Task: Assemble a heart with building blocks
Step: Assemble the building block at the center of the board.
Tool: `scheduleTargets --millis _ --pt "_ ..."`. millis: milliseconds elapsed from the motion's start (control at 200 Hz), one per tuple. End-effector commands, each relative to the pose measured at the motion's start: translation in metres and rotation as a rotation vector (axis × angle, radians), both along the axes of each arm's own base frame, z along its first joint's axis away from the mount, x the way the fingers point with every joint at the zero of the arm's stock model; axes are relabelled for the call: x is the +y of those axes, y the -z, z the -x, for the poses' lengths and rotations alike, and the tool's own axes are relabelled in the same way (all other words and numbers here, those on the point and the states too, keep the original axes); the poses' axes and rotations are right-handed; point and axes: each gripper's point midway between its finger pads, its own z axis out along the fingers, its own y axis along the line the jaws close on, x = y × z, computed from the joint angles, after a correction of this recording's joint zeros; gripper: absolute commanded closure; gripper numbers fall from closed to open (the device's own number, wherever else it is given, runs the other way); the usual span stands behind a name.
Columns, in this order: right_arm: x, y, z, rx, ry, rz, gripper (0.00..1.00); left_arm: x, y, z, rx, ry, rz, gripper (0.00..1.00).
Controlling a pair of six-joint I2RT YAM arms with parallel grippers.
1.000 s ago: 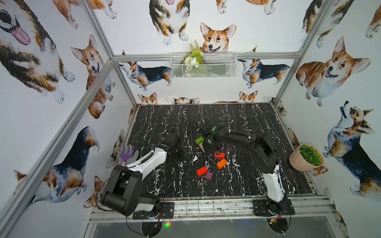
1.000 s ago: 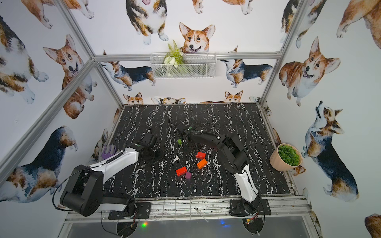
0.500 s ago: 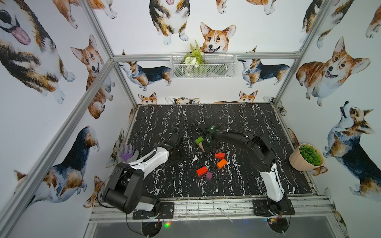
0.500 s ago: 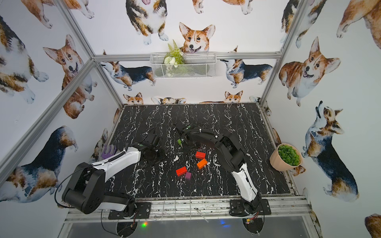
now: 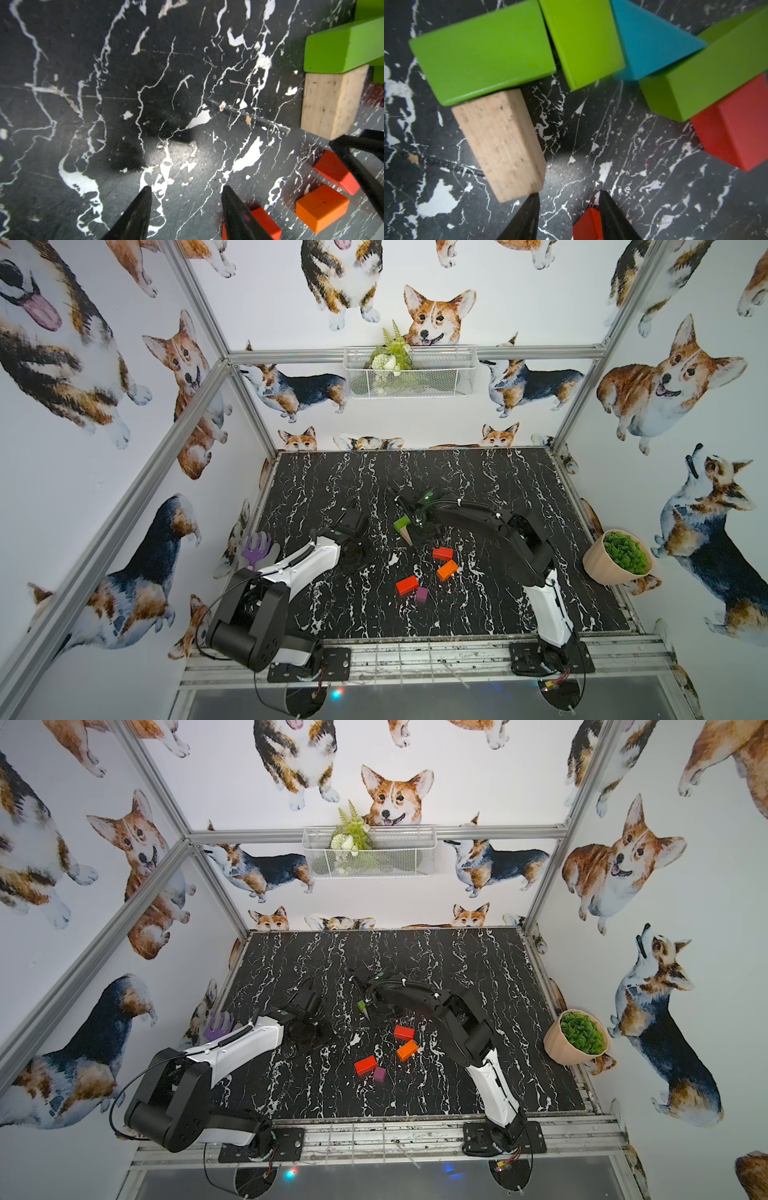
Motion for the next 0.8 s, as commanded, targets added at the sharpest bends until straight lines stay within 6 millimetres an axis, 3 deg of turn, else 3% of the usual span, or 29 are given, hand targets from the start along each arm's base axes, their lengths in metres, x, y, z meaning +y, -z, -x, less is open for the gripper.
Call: scheduleTargets --millis 0,125,205,335,465,671,796 --pt "-0.015 -0.029 0.002 -0.055 0.011 0.012 0.47 0.002 -0.003 0.001 -0.004 -0.004 -0.013 0.42" --pt "-0.023 -0.039 0.02 -0.011 -0.051 -0.031 0.39 -0.001 -0.01 0.001 -0.018 0.024 -0.022 0.41" --pt "-0.032 -0.029 0.044 0.078 -0.128 -0.027 0.38 -0.005 -0.012 0.002 -0.025 0.046 -0.029 0.41" --pt "-0.039 -0.018 0.054 0.125 -0.174 -0.01 0.33 -0.013 -0.013 0.003 -0.027 0.069 -0.029 0.41" --pt "-0.039 -0.008 0.056 0.158 -0.201 0.016 0.33 -0.019 -0.015 0.004 -0.029 0.079 -0.023 0.41" --pt "-0.058 0.009 0.04 0.124 -0.185 0.159 0.34 -0.019 -0.021 0.005 -0.038 0.085 -0.025 0.41" --pt "-0.062 0.014 0.034 0.134 -0.157 0.152 0.36 -0.02 -0.023 0.004 -0.042 0.086 -0.023 0.41"
